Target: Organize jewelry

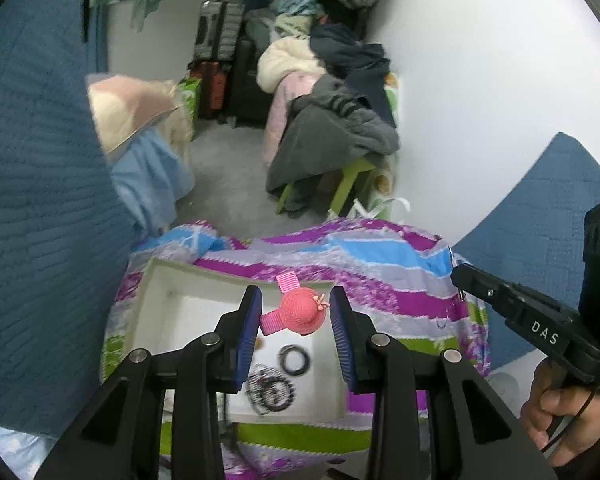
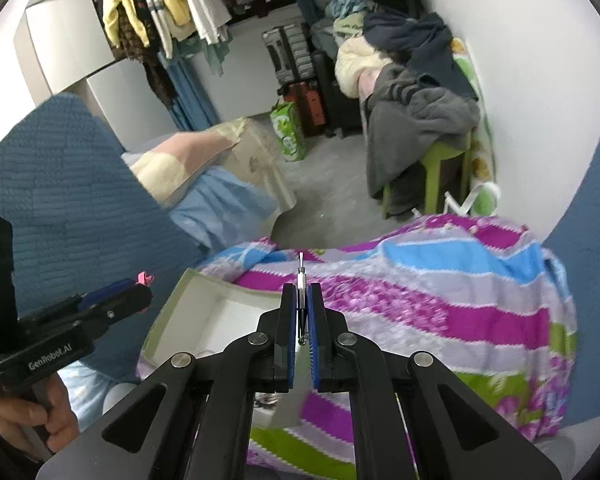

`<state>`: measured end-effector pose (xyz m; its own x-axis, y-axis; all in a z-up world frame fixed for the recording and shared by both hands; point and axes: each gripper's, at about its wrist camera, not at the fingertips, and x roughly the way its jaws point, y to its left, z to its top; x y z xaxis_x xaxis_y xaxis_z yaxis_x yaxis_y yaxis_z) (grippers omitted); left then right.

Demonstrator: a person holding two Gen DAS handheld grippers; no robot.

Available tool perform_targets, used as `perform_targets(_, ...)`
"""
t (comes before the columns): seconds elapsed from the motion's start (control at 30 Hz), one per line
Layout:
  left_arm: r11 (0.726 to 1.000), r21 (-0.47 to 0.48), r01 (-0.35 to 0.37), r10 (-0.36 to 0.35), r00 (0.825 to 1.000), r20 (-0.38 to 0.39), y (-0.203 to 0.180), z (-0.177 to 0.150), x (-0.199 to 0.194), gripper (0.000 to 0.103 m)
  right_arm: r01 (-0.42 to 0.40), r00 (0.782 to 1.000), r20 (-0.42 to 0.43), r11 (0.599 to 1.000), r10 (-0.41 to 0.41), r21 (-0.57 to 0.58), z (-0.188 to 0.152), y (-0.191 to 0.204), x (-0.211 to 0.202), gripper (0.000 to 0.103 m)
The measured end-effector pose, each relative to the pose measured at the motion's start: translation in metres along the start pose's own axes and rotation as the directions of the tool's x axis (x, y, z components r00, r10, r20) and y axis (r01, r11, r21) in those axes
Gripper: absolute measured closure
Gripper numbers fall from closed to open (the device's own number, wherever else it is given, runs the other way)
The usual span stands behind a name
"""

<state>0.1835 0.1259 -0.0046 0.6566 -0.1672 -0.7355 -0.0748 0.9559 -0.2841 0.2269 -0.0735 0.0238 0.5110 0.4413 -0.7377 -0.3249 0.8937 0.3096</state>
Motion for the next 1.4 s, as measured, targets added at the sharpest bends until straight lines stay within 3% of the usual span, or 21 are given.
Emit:
perform_targets(0.43, 0.998, -0.058, -0.038, 0.03, 0.99, -0.138, 0.075, -0.025, 0.066, 0.068, -0.019, 0.984, -0.179, 1.0, 0.015, -0.019, -0.037, 0.032, 0.095, 0.099)
perform_targets(0.7, 0.996, -0.073, -0.052, 0.034, 0.972, -0.234, 0.089, -0.043, 0.106, 0.068, 0.003, 0.96, -0.28, 1.0, -0.006, -0.01, -0.061, 0.031, 0.14, 0.099)
perform_targets(0.9, 0.995, -0.087, -0.045, 0.019, 0.959, -0.283, 0.089, -0.048, 0.119, 0.067, -0.003, 0.945, -0.327, 1.0, 0.001, -0.004, -0.068, 0.027, 0.152, 0.098)
perform_targets(0.97, 0.996, -0.079, -0.038, 0.014, 0.957, -0.291, 0.086, -0.047, 0.118, 0.064, 0.001, 0.943, -0.333, 1.0, -0.002, -0.003, -0.068, 0.027, 0.151, 0.091)
perform_targets(1.07, 0.994, -0.094, -0.048, 0.021, 0.963, -0.269, 0.085, -0.043, 0.108, 0.042, -0.006, 0.946, -0.325, 1.0, 0.003, -0.006, -0.066, 0.027, 0.143, 0.078)
perform_targets(1.13, 0.994, -0.111, -0.023, -0.003, 0.973, -0.231, 0.083, -0.037, 0.095, 0.042, -0.006, 0.949, -0.317, 1.0, 0.003, -0.007, -0.062, 0.027, 0.138, 0.077)
perform_targets(1.23, 0.995, -0.095, -0.041, 0.022, 0.981, -0.192, 0.075, -0.027, 0.075, 0.034, -0.002, 0.958, -0.287, 1.0, -0.002, -0.014, -0.052, 0.028, 0.121, 0.075)
perform_targets(1.33, 0.996, -0.064, -0.059, 0.049, 0.988, -0.144, 0.064, -0.014, 0.046, 0.031, -0.007, 0.975, -0.221, 1.0, 0.001, -0.026, -0.037, 0.031, 0.095, 0.054)
perform_targets(1.4, 0.996, -0.033, -0.082, 0.078, 0.989, -0.123, 0.056, -0.008, 0.029, 0.029, -0.002, 0.986, -0.166, 0.999, -0.004, -0.035, -0.027, 0.033, 0.074, 0.048)
